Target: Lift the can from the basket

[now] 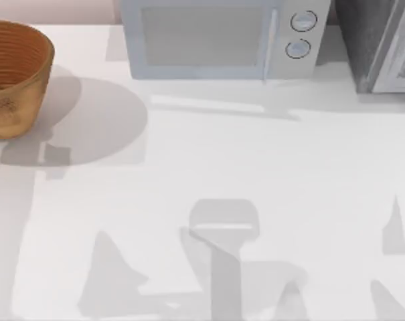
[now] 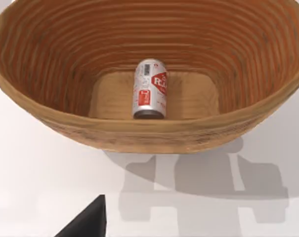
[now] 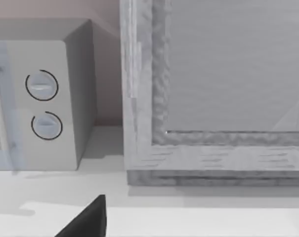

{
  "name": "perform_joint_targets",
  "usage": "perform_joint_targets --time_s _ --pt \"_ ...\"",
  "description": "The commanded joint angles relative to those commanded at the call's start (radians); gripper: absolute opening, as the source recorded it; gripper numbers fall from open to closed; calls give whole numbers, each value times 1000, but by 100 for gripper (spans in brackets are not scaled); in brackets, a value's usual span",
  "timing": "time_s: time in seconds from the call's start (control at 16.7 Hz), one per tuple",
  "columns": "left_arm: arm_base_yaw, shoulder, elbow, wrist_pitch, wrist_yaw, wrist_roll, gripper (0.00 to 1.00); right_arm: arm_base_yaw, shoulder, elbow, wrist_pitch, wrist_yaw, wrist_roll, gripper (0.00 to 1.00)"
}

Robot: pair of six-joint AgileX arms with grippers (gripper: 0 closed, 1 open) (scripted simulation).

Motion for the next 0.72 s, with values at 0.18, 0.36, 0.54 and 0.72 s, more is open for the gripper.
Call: perform_joint_targets --time_s 0.18,0.36,0.54,0.72 --pt "20 296 293 -165 19 26 100 0 0 0 0 0 0 100" --pt "38 595 588 -329 41 52 100 0 0 0 0 0 0 100" --pt "54 878 869 -483 63 75 100 0 0 0 0 0 0 100" --pt "68 1131 1122 -619 83 94 100 0 0 0 0 0 0 100"
